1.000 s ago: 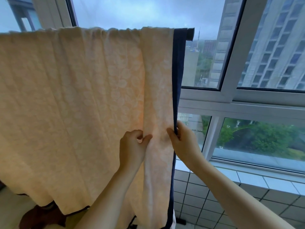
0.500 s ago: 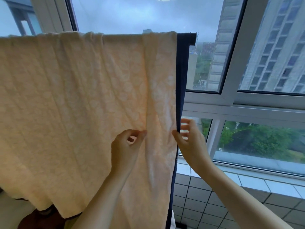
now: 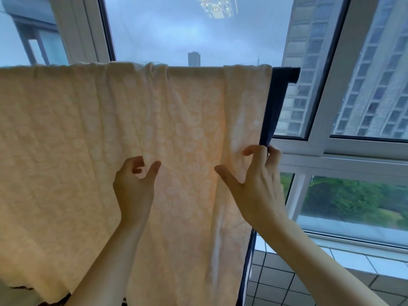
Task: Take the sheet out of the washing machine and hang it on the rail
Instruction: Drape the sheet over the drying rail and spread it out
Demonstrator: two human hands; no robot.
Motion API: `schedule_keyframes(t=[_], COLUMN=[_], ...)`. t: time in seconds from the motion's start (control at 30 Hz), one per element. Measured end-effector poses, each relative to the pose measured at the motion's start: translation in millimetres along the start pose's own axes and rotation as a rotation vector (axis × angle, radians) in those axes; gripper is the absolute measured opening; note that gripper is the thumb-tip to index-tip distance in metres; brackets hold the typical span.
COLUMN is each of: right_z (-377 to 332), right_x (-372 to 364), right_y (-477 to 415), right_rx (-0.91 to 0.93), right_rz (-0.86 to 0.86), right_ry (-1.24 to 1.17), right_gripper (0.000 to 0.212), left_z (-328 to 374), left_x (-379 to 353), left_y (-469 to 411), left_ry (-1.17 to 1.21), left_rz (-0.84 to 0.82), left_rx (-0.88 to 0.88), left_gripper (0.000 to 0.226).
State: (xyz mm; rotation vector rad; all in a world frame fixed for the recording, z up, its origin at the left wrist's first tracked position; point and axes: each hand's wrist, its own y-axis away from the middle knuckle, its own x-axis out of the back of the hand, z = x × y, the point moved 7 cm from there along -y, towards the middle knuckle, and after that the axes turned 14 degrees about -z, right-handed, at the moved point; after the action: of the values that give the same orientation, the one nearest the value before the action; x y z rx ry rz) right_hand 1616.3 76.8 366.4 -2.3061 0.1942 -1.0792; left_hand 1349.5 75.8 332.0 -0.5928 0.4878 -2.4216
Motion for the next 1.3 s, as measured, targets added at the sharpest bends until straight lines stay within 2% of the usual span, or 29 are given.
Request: schedule_keyframes(t=[0.07,0.2,0.27,0.53,0.63,0.77,0.9,0.97,1.07,1.2,1.3], right_z=[2,5,7,25,25,5,-34,-51,-78,-111,-123], right_x=[-11,-28,-32,-38,-35,-18,7,21,45,62,65], right_y=[-6,-14,-12,-1,4,10,10,2,-17,-55,-87], right_rx=[-0.104,-0.182,-0.171,-0.295,-0.378,-0.443,-0.337,-0.271,-0.139,0.059,0.111], right_rz=[-0.018,0.003,0.036,0.012,0.008,0.062,0.148,0.174,0.258,0.273,0.209], right_ry=[0.042,0.065,0.072,0.165,0.158,0.208,0.38,0.478,0.564,0.669,0.754], right_gripper=[0.06,0.021,0.013,0.014,0.012,0.022,0.033,0.036,0.036,0.032,0.032], left_z=[3,-5,-12,-40,-43,-33,-7,19,75,142,161], left_x=[2,-5,-9,-28,-33,-38,-19,0,39,75,68], left_y=[-5,-6,-3,-13,-23,-26,-34,-44,-65,-107,-143], left_ry=[0.009,-0.126,-0.157,-0.301,-0.337,-0.364,-0.188,-0.067,0.049,-0.077,-0.245], left_rz=[-0.018,-0.117,-0.17,-0.52,-0.604,-0.691,-0.679,-0.647,-0.575,-0.373,-0.376], left_rx=[-0.084,-0.164,-0.2,-0.192,-0.206,-0.264,-0.294,-0.337,-0.52,-0.848,-0.861], left_gripper=[0.012,0.012,0.012,0.024,0.029,0.032,0.016,0.015,0.013,0.012,0.018])
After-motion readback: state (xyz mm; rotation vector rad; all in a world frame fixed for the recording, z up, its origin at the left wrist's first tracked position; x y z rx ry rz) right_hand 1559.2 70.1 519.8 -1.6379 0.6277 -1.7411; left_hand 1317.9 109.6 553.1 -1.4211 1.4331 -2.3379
